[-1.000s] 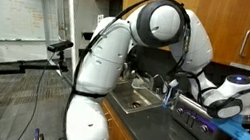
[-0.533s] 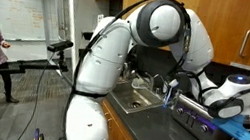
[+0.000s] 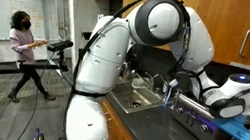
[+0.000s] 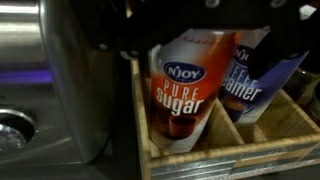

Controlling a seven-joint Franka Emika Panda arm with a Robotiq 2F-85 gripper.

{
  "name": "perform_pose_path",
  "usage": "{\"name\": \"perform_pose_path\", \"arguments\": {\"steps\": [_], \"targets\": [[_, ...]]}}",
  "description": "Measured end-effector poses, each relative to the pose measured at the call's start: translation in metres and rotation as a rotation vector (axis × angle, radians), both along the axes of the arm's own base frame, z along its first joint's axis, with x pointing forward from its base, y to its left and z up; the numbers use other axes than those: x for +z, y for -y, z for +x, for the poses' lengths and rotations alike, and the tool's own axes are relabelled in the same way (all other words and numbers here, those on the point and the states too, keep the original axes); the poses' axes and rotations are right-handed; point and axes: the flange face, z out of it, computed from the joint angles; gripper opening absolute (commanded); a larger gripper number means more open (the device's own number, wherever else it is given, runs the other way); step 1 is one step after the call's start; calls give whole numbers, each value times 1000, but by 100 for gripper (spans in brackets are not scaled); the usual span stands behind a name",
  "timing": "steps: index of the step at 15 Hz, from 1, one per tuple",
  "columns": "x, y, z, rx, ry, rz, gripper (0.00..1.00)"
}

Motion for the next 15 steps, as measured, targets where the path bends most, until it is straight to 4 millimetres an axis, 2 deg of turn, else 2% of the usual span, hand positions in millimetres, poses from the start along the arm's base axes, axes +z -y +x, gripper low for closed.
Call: {"name": "perform_pose_path", "arguments": {"steps": [3, 6, 9, 12, 15], "targets": [[18, 0, -15, 8, 14, 1, 100], [41, -2, -39, 27, 29, 8, 100], [65, -11, -59, 68, 65, 49, 100], [87, -25, -69, 119, 128, 102, 100], [94, -31, -72, 146, 162, 125, 100]]}}
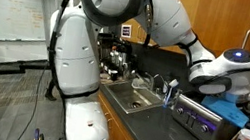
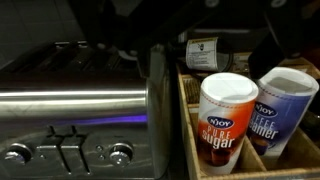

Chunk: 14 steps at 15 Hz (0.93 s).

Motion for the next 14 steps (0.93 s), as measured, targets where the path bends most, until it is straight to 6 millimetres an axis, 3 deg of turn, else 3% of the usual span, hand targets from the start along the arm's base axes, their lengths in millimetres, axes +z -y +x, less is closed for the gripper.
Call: {"name": "perform_pose_path", "arguments": {"steps": [14], "targets": [[-23, -14, 4, 1, 106, 5, 100]]}}
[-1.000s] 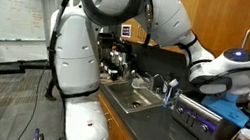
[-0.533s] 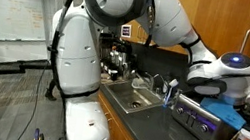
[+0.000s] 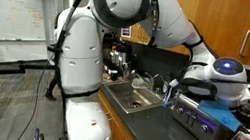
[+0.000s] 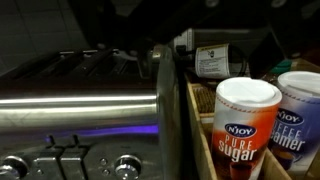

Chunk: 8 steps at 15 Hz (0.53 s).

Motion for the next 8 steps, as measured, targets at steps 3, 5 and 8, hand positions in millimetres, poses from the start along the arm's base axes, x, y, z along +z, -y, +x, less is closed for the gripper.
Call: {"name": "perform_pose_path", "arguments": {"steps": [3, 5, 8], "targets": [[1, 5, 2, -19, 33, -26, 100], [-3, 11, 4, -35, 36, -28, 100], [-17, 20, 7, -63, 24, -28, 100]]}}
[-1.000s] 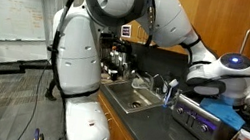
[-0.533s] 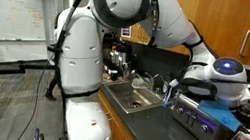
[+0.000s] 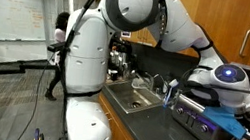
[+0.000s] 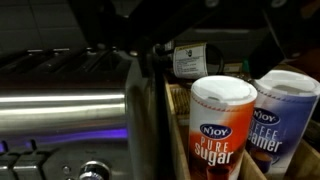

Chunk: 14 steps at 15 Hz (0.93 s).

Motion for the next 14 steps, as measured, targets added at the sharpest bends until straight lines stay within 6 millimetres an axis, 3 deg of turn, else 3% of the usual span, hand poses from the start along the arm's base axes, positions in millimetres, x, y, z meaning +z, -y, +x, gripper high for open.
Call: {"name": "perform_pose_path", "arguments": {"steps": [6, 14], "targets": [[-24, 12, 7, -40, -28, 17, 100], [-55, 22, 3, -112, -62, 68, 100]]}}
